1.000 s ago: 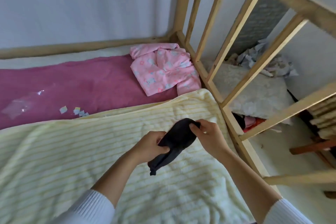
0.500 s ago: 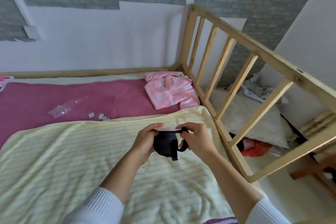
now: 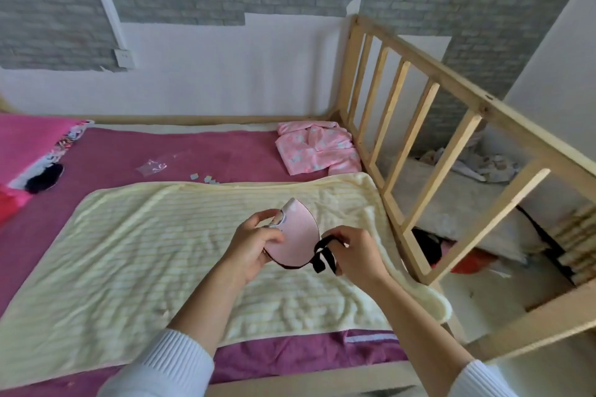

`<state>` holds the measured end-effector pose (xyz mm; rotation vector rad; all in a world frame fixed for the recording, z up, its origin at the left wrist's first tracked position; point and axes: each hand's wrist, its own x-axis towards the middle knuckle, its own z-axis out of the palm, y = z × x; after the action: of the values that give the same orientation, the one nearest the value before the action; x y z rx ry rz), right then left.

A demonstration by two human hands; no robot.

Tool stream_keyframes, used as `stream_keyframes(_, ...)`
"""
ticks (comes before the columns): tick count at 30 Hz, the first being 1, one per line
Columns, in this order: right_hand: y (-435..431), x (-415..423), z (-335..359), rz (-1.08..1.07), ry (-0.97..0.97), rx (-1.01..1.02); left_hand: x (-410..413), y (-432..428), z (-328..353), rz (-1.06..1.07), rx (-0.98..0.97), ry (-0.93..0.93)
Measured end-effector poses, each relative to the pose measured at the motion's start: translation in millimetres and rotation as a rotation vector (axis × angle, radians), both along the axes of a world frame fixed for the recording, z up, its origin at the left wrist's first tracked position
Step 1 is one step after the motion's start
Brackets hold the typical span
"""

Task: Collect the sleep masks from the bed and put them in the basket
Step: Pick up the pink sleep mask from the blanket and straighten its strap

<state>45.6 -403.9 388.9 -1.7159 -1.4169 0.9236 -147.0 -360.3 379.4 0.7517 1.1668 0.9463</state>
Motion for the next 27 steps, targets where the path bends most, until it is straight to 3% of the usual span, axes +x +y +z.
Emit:
stream_keyframes(4, -7.1, -4.5, 17.0, -0.046, 0.202, 0.007, -18.3, -24.8, 12.5, -0.301, 0.009, 0.317)
stream_keyframes(8, -6.7, -5.6, 30.6, -0.085, 0.373, 0.000, -39.5, -25.9, 19.0, -0.123, -0.009, 0.222)
stream_keyframes(13, -8.4, -21.9, 47.8, -0.007, 0.753, -0.300, -70.2, -30.7, 23.7, 0.066, 0.074, 0.309)
stream_keyframes(17, -9.4, -50.5, 65.7, 0.019, 1.369, -0.015, -91.6, -39.1, 24.0, 0.022, 0.109, 0.328)
stream_keyframes(19, -7.0, -68.8, 71.8, -0.008, 1.465, 0.109, -97.3, -44.0, 24.2, -0.020, 0.126, 0.313)
stream_keyframes(20, -6.2, -78.4, 74.4, -0.028, 1.348, 0.157, -99.7, -46.8, 25.6, -0.031, 0.144, 0.303)
stream_keyframes(21, -6.1, -88.2, 76.8, -0.057, 1.104, 0.207, -102.8, -48.8, 27.0, -0.035, 0.161, 0.297)
stream_keyframes(24, -3.2, -106.6, 72.4, -0.057, -0.055, 0.393, -115.6, -52.1, 31.5, -0.035, 0.184, 0.306)
stream_keyframes(25, -1.5, -107.6, 66.0, -0.030, -0.340, 0.448, -120.8, -52.4, 32.3, -0.029, 0.190, 0.305)
stream_keyframes(27, 0.3, -108.3, 58.8, 0.011, -0.580, 0.479, -131.0, -52.5, 33.5, -0.004, 0.198, 0.296)
